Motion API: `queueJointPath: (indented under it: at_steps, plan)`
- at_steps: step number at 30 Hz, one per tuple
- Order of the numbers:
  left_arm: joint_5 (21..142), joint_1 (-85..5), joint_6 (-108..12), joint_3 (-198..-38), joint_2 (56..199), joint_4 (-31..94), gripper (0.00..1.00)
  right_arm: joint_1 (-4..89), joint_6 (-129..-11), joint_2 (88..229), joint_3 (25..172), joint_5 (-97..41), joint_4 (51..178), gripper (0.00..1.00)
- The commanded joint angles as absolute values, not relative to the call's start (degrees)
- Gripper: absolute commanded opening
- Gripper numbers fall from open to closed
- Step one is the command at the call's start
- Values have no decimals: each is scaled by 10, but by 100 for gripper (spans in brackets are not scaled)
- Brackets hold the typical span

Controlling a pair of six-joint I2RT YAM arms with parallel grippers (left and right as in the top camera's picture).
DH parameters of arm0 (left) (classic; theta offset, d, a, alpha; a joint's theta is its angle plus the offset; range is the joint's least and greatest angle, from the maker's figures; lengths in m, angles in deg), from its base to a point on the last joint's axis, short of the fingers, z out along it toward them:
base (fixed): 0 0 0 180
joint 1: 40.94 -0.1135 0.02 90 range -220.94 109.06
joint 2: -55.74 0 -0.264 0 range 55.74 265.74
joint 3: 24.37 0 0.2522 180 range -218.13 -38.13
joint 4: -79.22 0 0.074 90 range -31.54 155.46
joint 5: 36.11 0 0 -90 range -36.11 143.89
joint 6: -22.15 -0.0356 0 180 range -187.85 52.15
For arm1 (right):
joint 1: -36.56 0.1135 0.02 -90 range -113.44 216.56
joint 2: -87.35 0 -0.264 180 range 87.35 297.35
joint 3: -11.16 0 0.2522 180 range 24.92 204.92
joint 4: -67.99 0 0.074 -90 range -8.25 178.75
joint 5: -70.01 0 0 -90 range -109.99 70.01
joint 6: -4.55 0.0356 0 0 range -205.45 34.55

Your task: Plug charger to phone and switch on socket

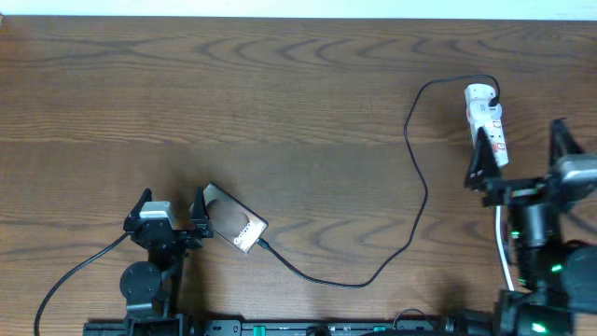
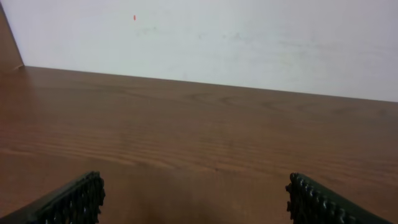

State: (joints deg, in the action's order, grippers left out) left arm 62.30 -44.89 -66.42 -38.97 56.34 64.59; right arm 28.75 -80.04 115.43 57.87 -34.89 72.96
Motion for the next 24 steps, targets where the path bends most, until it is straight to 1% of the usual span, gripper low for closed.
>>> queueJointPath:
  at_steps: [1,5,13,14,20,23,24]
  plan:
    - [628,-448,-668,-384,561,620,92,307,-803,1124,468,-358,637,99]
    - [628,-448,-668,-384,561,620,92,322,-803,1091,376,-357,582,99]
    - [628,-448,-668,-384,561,621,93,334,-803,1005,256,-353,574,99]
    - [628,-448,-668,-384,561,620,92,338,-803,987,252,-353,613,99]
    - [628,-448,-668,-384,561,621,92,353,-803,934,252,-349,756,99]
    - [628,-448,-668,-384,561,621,92,359,-803,908,252,-349,853,99]
    - [628,-448,-668,-384,561,620,92,363,-803,901,252,-348,850,99]
